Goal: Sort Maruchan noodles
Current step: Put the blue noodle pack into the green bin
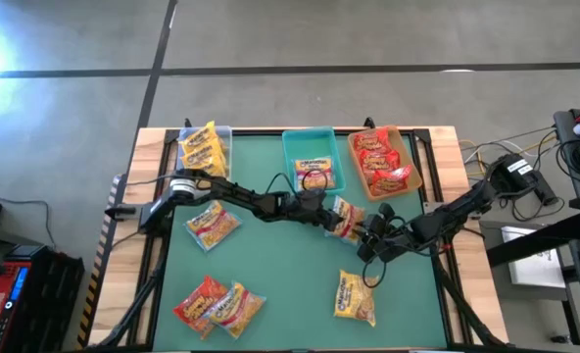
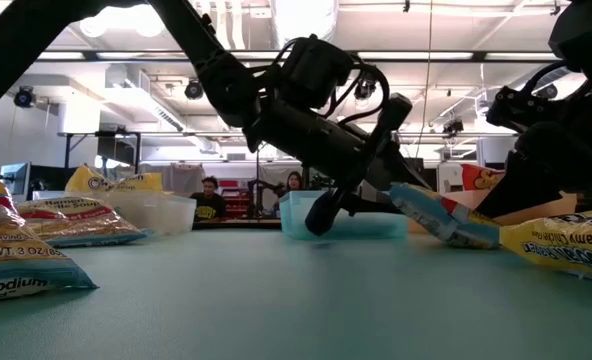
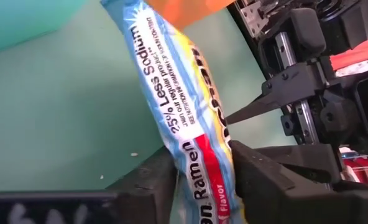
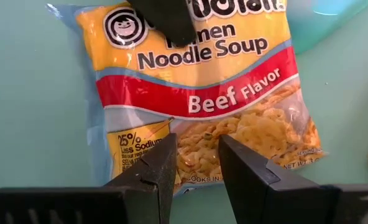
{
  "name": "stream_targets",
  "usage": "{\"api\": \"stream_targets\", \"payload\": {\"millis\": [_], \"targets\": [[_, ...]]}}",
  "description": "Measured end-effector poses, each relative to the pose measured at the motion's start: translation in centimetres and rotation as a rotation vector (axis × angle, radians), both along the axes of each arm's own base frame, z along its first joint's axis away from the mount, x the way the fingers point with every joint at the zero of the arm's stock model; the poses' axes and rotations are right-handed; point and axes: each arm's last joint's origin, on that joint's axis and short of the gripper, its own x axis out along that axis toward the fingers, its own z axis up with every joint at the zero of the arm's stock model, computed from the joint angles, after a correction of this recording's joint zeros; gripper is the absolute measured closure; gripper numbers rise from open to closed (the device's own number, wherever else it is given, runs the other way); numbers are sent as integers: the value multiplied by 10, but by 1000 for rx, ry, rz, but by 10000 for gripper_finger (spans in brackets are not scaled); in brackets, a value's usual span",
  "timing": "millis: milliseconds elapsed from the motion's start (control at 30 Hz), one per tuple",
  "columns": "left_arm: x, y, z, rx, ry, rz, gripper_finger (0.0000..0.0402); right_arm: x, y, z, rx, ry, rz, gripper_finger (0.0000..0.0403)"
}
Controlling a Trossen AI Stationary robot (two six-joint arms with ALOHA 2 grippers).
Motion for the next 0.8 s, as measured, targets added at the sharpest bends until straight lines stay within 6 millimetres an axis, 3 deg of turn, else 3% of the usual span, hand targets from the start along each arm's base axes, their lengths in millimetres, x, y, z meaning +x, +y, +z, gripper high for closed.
{"api": "stream_targets", "payload": {"millis": [267, 533, 800], "targets": [[0, 1, 2, -5, -10, -14, 331, -5, 1, 6, 90, 34, 62, 293], [-1, 10, 19, 45, -53, -37, 336, -17, -2, 19, 192, 56, 95, 292], [-6, 34, 50, 143, -115, -21, 336, -22, -5, 25, 187, 57, 93, 298]]}}
